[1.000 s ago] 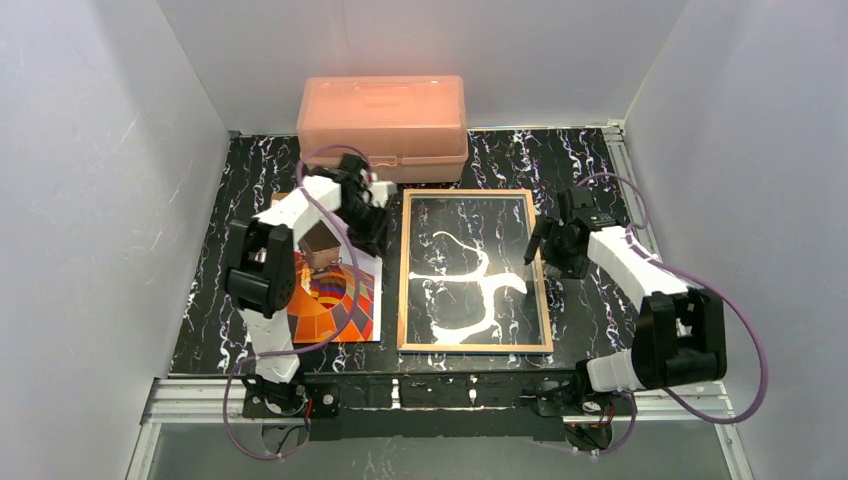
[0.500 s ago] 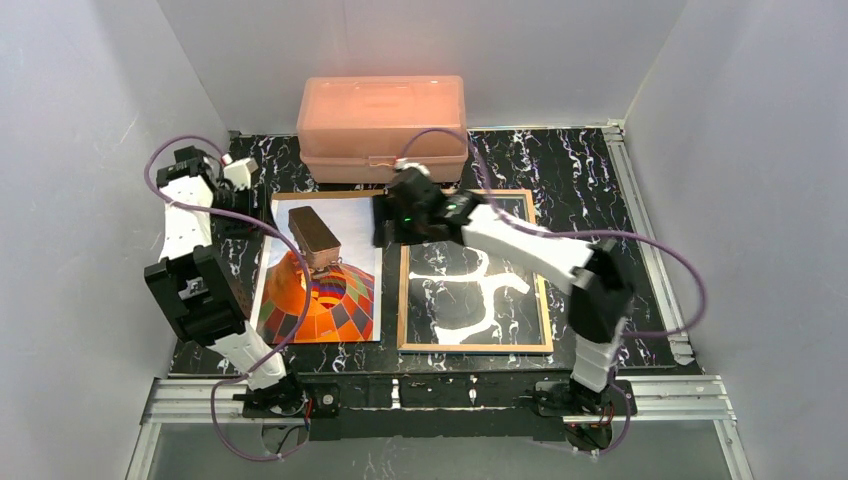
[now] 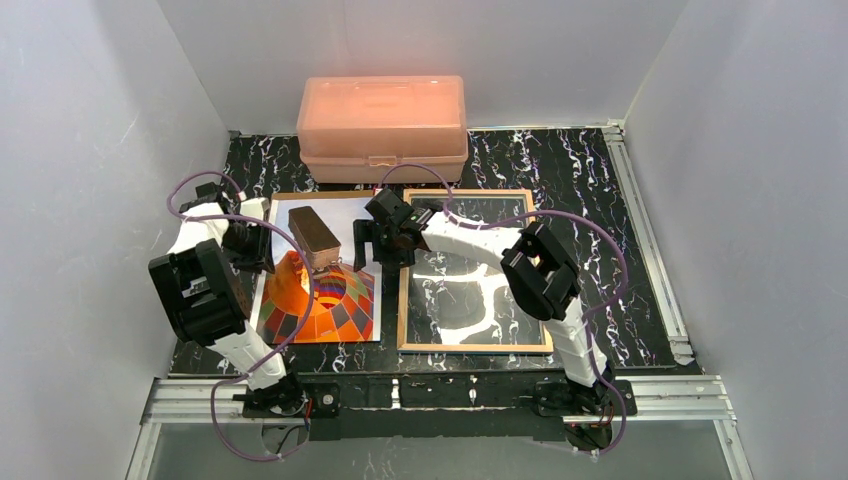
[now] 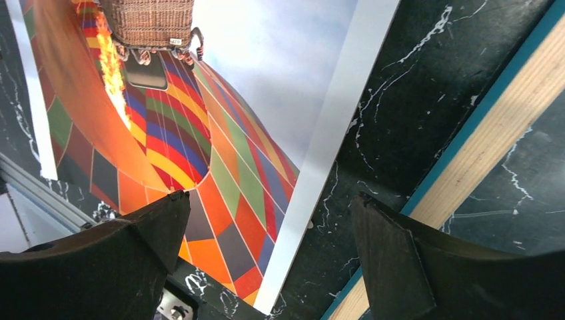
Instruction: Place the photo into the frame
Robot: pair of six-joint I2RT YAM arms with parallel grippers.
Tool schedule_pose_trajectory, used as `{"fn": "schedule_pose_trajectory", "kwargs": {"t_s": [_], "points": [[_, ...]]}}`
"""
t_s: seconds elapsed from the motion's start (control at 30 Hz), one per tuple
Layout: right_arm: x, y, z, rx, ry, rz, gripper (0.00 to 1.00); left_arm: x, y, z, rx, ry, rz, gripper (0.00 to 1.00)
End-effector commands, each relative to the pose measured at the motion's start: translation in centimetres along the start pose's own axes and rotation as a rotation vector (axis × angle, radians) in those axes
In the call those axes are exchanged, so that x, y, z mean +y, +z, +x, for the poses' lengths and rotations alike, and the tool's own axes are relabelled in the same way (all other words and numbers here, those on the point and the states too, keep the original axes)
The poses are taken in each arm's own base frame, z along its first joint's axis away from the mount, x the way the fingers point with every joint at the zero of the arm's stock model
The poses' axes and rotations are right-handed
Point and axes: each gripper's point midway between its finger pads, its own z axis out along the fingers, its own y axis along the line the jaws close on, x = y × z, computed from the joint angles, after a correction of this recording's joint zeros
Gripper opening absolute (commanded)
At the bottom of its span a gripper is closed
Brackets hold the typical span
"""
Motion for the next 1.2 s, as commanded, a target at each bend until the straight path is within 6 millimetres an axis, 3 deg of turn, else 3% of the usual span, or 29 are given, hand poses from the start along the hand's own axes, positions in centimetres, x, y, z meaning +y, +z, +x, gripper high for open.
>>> {"fn": "schedule_pose_trajectory", "kwargs": {"t_s": [0.0,0.23,0.53,0.73,1.17], "points": [[1.1,0.2,-0.2,0.004,0.032,-0.072,0.99,1.6,-1.3,-1.4,-0.073,0.040,-0.082,0.35],[-0.2,1.7,0.3,0.028,0.057,-0.037,0.98,4.1,-1.1,-1.8,-0.079,0.043,-0.154,0.33],[-0.4,2.9,1.3,0.074,0.099,-0.059,0.97,4.0,2.2,0.4,-0.018,0.018,-0.117,0.30],[0.8,1.8,0.6,0.058,0.141,-0.148,0.97,3.3,3.6,1.4,0.002,0.009,-0.077,0.27],[3.6,-0.7,-0.7,0.033,0.183,-0.327,0.93,2.5,4.5,2.2,0.013,0.013,-0.053,0.25]]}}
